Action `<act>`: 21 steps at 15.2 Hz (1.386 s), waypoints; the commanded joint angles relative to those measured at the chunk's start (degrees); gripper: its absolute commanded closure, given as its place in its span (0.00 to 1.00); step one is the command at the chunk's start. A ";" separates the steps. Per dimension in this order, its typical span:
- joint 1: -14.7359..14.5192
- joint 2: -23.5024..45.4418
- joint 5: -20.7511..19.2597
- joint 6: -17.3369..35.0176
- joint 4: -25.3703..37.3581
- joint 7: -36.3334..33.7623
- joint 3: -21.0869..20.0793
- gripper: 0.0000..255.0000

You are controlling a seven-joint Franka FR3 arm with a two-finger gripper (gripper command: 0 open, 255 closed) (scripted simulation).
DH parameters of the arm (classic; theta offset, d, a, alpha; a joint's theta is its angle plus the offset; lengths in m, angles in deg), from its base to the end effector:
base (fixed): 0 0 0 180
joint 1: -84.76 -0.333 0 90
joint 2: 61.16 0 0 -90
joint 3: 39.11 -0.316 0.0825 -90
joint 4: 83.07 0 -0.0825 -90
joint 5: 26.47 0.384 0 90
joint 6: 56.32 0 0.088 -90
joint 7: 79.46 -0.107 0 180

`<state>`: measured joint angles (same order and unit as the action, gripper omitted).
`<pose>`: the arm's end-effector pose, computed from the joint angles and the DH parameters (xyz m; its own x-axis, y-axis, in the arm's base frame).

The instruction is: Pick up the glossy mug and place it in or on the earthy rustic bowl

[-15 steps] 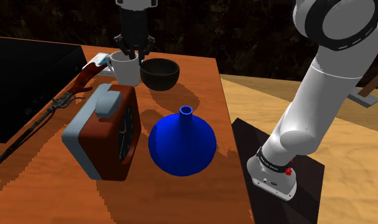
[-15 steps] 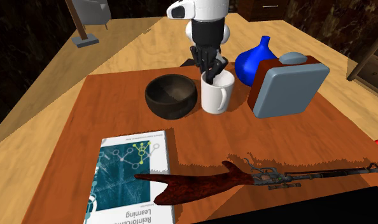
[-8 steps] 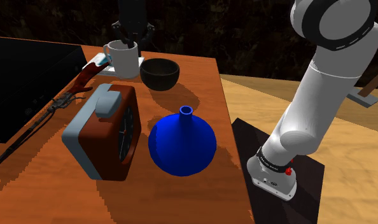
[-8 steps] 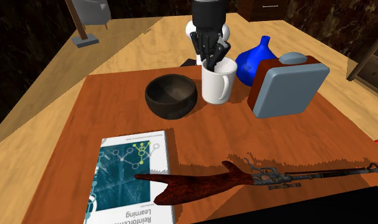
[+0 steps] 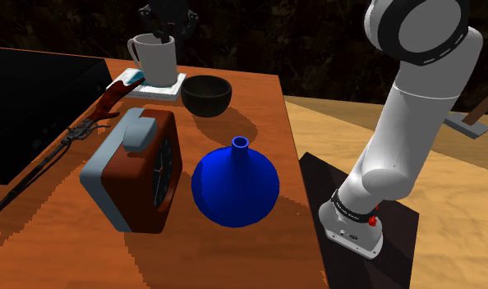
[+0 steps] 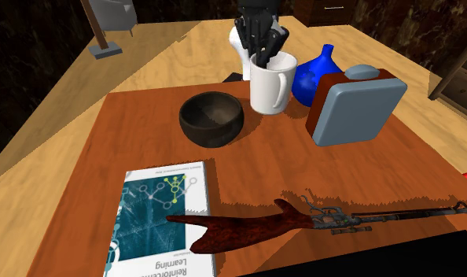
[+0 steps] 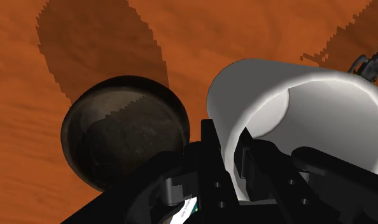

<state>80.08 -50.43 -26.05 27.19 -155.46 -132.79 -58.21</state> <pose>0.5549 0.2204 0.6551 0.8672 -0.4960 -0.0446 -0.4979 -0.8655 -0.0543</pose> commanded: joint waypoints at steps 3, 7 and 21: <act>1.59 -0.17 0.27 -2.30 2.02 2.46 0.96 1.00; 4.87 -0.34 0.74 -4.19 3.49 7.65 3.02 1.00; 9.87 -2.99 1.87 1.45 -5.16 15.55 6.05 1.00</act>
<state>89.89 -52.78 -24.32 27.50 -158.89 -117.31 -52.17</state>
